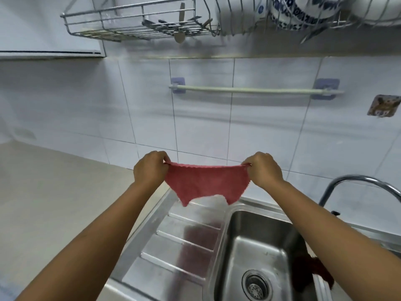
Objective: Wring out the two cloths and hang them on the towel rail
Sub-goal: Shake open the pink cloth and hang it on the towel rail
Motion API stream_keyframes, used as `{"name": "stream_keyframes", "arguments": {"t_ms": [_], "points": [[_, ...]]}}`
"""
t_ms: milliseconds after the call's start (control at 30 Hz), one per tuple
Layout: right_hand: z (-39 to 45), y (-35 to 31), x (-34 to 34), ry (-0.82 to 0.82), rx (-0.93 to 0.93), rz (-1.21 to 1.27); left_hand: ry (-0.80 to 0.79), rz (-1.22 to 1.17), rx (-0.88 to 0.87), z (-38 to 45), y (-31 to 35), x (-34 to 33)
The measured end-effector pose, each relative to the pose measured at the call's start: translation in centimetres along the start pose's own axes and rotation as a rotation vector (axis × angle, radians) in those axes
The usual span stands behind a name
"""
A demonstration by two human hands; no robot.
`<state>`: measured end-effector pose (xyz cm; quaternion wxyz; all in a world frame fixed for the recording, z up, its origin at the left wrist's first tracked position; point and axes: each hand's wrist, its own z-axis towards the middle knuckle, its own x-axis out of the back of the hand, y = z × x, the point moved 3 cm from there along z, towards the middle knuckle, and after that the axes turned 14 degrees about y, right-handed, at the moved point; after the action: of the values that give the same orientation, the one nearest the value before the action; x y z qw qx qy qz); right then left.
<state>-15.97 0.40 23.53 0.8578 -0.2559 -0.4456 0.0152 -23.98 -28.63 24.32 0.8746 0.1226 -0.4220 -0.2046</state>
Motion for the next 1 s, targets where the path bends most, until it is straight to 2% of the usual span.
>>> {"name": "stream_keyframes", "arguments": {"t_ms": [133, 267, 333, 433, 533, 667, 800, 900, 1000], "points": [[3.1, -0.7, 2.1, -0.081, -0.248, 0.229, -0.058, -0.171, 0.223, 2.1, 1.5, 1.4], [5.3, -2.2, 3.3, -0.061, -0.509, 0.548, -0.132, -0.569, 0.465, 4.9, 2.0, 2.1], [6.2, -3.3, 3.7, -0.074, -0.622, 0.766, -0.173, -0.727, 0.531, 6.2, 2.4, 2.5], [7.9, -5.0, 4.3, -0.048, -0.658, 0.980, -0.113, -0.719, 0.442, 8.9, 2.6, 3.3], [10.0, -5.9, 4.4, 0.023, -0.624, 1.012, -0.043, -0.689, 0.351, 12.0, 2.6, 3.5], [13.9, -7.7, 4.2, 0.153, -0.588, 1.040, -0.096, -0.724, 0.255, 16.8, 2.9, 2.8], [18.4, -9.5, 4.0, 0.328, -0.579, 1.020, -0.101, -0.666, 0.090, 21.3, 4.0, 1.4], [21.5, -10.1, 3.4, 0.452, -0.537, 0.990, -0.044, -0.551, -0.043, 24.6, 5.2, 0.0], [23.3, -10.4, 3.3, 0.614, -0.457, 0.851, 0.029, -0.497, -0.123, 27.0, 6.4, -1.3]]}}
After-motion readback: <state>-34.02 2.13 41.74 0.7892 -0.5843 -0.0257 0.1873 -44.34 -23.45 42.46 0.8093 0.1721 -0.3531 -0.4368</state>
